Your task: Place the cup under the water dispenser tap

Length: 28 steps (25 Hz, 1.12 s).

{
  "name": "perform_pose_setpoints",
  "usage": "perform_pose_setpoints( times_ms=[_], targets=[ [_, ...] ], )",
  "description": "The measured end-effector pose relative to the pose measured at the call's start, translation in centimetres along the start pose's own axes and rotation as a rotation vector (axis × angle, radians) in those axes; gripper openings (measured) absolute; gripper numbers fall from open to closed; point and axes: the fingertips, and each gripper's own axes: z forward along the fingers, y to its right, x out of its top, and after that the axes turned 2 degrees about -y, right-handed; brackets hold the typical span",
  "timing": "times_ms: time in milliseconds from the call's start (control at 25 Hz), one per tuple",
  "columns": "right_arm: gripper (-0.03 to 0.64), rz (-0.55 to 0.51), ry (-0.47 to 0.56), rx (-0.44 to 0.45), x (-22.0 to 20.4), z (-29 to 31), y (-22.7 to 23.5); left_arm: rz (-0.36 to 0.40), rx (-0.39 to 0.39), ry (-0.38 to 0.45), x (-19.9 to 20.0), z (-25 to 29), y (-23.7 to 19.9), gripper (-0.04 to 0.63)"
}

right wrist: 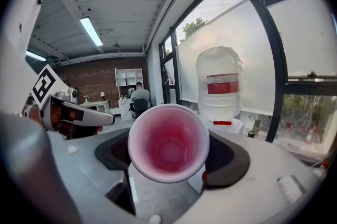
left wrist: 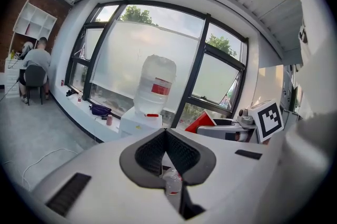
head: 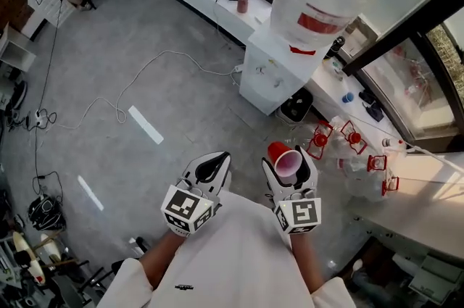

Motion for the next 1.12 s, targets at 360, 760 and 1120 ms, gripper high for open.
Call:
perform_pose_setpoints(
  times_ms=[360, 760, 1120],
  targets=[
    [0.385, -0.011, -0.015, 0.007, 2.5, 8.1, -0.9, 0.021, -0.066, -0.025, 2.7, 3.3, -6.4, 0.0],
    [0.385, -0.048, -0.079, 0.028, 1.4, 12.0, 1.7, 0.027, -0.031, -0.043, 2.9, 6.2, -8.4, 0.0],
    [0.385, -0.069, -0.128, 0.088, -0.6, 15.3, 3.6, -0.037, 0.013, -0.095, 1.4, 9.0, -9.0, 0.0]
  ],
)
